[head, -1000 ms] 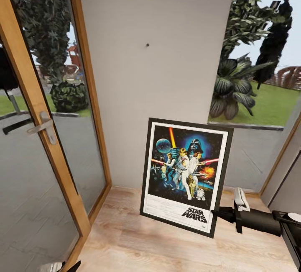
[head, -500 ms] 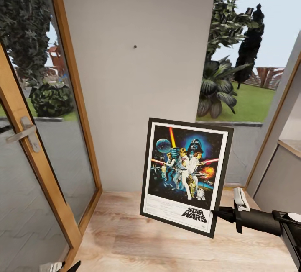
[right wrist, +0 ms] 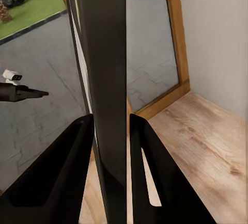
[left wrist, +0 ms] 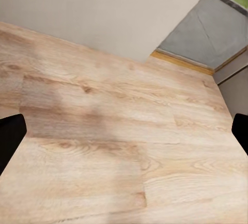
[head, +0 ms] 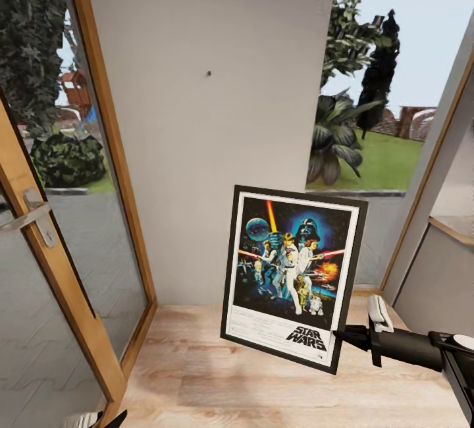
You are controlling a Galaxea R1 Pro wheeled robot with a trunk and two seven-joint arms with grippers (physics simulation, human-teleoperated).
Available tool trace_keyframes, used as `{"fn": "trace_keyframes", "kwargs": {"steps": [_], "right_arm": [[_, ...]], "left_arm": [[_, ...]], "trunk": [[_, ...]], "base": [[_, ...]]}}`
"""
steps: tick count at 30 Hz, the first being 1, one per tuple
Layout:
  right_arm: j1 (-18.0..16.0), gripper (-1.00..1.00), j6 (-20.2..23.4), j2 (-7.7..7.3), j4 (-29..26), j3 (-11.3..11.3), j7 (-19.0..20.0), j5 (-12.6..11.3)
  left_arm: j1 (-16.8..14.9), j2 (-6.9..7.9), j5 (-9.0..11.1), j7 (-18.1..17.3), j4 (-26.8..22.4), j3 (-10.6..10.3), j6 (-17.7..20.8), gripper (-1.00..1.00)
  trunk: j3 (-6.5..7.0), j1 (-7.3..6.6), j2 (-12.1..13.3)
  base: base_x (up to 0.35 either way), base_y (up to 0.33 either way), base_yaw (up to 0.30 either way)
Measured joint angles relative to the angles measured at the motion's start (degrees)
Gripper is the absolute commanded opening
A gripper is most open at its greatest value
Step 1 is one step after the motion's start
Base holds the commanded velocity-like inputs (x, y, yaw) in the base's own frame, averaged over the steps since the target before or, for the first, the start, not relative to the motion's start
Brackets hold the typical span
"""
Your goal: Pick up the poster from the kitchen countertop and hang it on one of the wall nails in the kitchen.
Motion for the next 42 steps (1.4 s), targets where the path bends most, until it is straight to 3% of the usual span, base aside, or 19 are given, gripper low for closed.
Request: {"fn": "trace_keyframes", "kwargs": {"steps": [42], "right_arm": [[0.00,-1.00,0.00,0.00,-0.01,-0.01,0.00,-0.08]], "left_arm": [[0.00,0.00,0.00,0.01,0.00,0.00,0.01,1.00]], "trunk": [[0.01,-0.03,-0.01]], "base": [[0.313,0.048,-0.002]]}}
